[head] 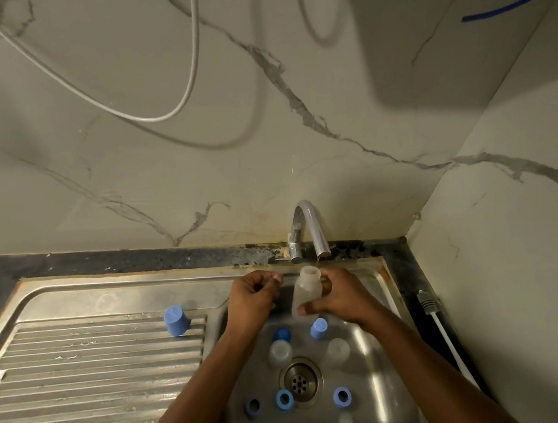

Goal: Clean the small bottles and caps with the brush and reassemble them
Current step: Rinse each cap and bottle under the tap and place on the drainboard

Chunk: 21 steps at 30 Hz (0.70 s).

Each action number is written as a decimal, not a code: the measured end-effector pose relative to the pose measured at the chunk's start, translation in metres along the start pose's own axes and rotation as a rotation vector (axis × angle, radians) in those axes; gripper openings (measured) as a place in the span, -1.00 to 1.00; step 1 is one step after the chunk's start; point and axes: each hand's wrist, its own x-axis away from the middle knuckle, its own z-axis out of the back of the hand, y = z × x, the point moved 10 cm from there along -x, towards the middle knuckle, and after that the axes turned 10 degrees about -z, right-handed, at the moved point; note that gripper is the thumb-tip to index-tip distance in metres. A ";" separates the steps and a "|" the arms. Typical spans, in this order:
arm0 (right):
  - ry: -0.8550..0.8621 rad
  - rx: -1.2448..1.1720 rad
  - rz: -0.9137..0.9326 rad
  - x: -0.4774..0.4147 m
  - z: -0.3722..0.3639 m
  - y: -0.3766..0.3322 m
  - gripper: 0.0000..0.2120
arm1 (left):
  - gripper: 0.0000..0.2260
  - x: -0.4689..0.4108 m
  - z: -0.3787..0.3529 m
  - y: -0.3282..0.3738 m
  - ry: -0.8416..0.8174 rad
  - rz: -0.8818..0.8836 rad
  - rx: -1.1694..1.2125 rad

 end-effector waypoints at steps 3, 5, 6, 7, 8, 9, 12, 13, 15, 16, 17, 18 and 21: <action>0.019 -0.027 -0.016 0.002 0.006 0.000 -0.23 | -0.88 0.001 0.001 0.000 0.003 0.002 0.009; -0.001 -0.052 -0.014 0.001 0.005 0.001 -0.24 | -0.88 0.002 0.002 0.002 0.005 0.006 0.003; 0.008 -0.058 -0.029 0.002 0.007 0.003 -0.26 | -0.87 0.002 0.003 0.003 0.011 0.004 0.007; -0.008 -0.082 -0.048 0.003 0.006 0.004 -0.26 | -0.87 0.003 0.003 0.003 0.012 -0.002 0.011; -0.034 -0.103 -0.051 0.004 0.003 0.002 -0.25 | -0.87 0.003 0.002 0.004 0.008 -0.004 0.007; -0.042 -0.115 -0.061 0.003 0.001 0.004 -0.24 | -0.87 0.004 0.002 0.005 0.004 0.000 0.002; -0.108 -0.203 -0.123 0.005 -0.004 0.008 -0.24 | -0.87 0.007 0.004 0.006 0.007 0.003 0.024; -0.176 -0.231 -0.145 0.006 -0.011 0.008 -0.23 | -0.87 0.008 0.003 0.007 0.002 0.008 0.035; -0.177 -0.247 -0.165 0.004 -0.011 0.011 -0.19 | -0.88 0.010 0.006 0.008 0.016 0.011 0.045; -0.183 -0.277 -0.185 0.003 -0.010 0.014 -0.17 | -0.87 0.011 0.007 0.008 0.026 0.011 0.045; -0.209 -0.355 -0.215 0.005 -0.012 0.014 -0.18 | -0.87 0.012 0.008 0.008 0.029 0.015 0.044; -0.249 -0.366 -0.220 0.005 -0.017 0.013 -0.23 | -0.86 0.013 0.008 0.008 0.032 0.021 0.036; -0.210 -0.303 -0.193 0.007 -0.009 0.013 -0.32 | -0.86 0.019 0.009 0.006 0.046 0.046 0.004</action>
